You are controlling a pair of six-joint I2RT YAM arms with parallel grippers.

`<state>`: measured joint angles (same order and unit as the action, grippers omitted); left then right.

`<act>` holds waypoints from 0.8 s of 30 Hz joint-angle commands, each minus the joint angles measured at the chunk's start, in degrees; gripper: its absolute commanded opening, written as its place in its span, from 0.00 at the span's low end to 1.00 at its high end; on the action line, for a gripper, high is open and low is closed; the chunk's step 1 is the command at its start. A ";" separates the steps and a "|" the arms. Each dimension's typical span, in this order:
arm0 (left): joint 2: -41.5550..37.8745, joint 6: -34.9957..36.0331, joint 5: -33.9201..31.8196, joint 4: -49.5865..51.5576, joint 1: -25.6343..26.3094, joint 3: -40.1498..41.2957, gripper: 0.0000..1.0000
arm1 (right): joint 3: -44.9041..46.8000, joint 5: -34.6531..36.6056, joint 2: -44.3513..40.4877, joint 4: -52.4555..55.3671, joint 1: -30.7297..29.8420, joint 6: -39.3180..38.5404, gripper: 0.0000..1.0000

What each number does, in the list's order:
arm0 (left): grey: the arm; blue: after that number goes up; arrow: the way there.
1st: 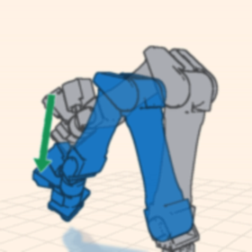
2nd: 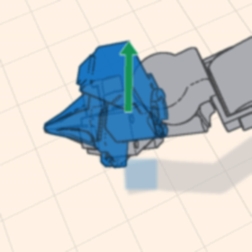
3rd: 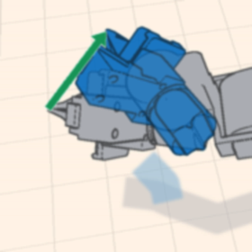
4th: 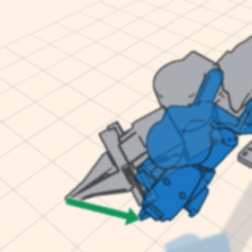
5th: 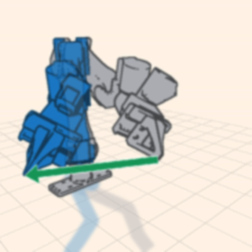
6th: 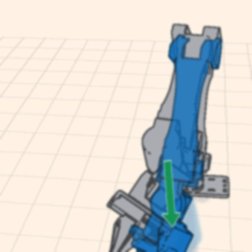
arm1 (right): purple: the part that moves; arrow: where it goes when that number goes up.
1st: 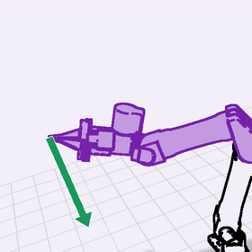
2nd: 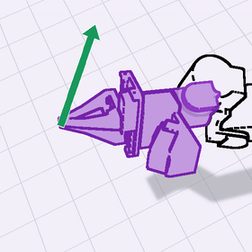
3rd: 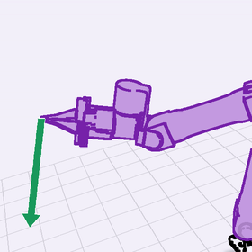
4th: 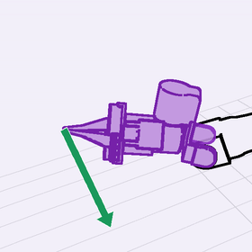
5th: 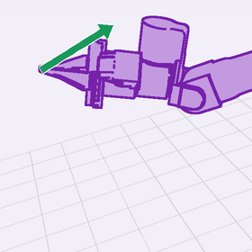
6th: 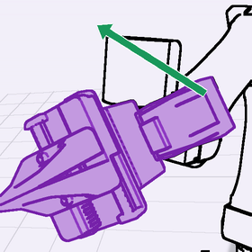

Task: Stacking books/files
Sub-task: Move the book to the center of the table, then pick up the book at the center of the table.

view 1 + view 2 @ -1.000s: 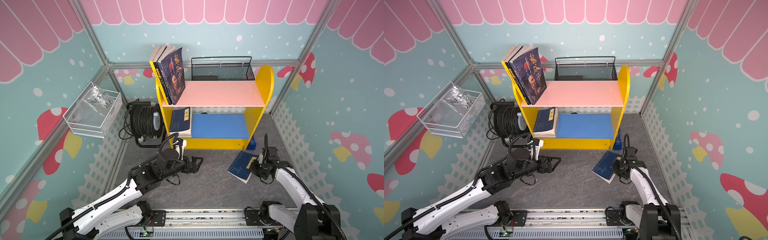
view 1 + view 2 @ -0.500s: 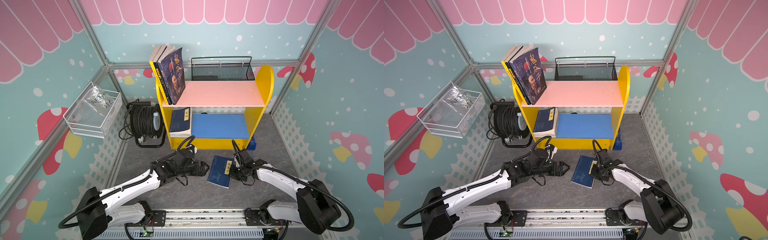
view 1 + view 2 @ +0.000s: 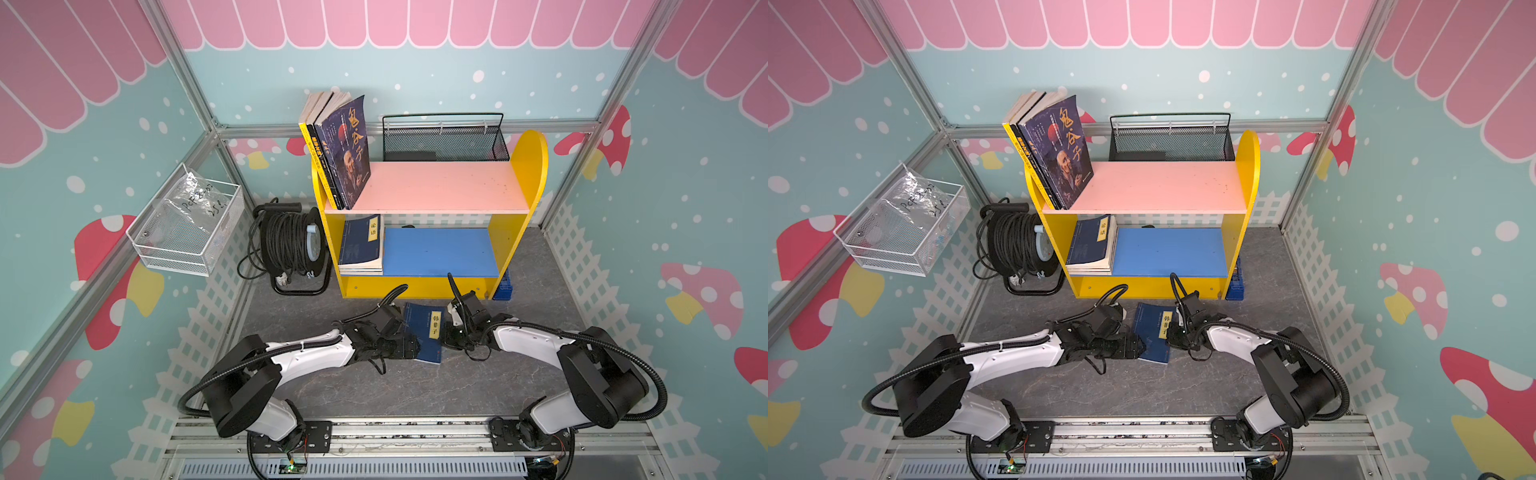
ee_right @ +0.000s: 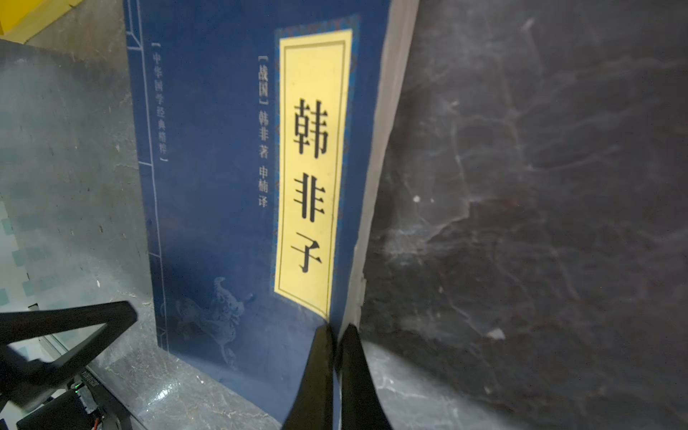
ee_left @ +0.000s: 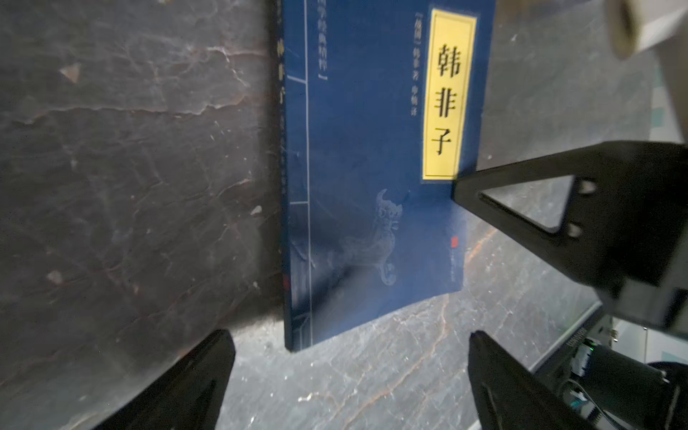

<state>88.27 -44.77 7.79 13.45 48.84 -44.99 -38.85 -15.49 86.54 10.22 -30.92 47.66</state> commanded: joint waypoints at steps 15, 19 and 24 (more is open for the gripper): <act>7.15 -3.90 5.66 -13.06 -0.94 -2.61 0.91 | 2.19 2.57 5.98 1.32 -0.36 -7.41 0.00; 5.49 -4.27 5.14 -13.03 -0.94 -2.30 0.86 | 3.19 1.48 5.80 -0.92 -0.34 -7.49 0.00; 4.79 -4.43 5.69 -13.01 -0.87 -2.64 0.65 | 4.09 -0.70 5.15 -4.05 -0.32 -7.15 0.00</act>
<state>94.30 -48.58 11.18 4.58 47.55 -46.96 -37.95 -16.56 88.75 3.51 -30.74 41.34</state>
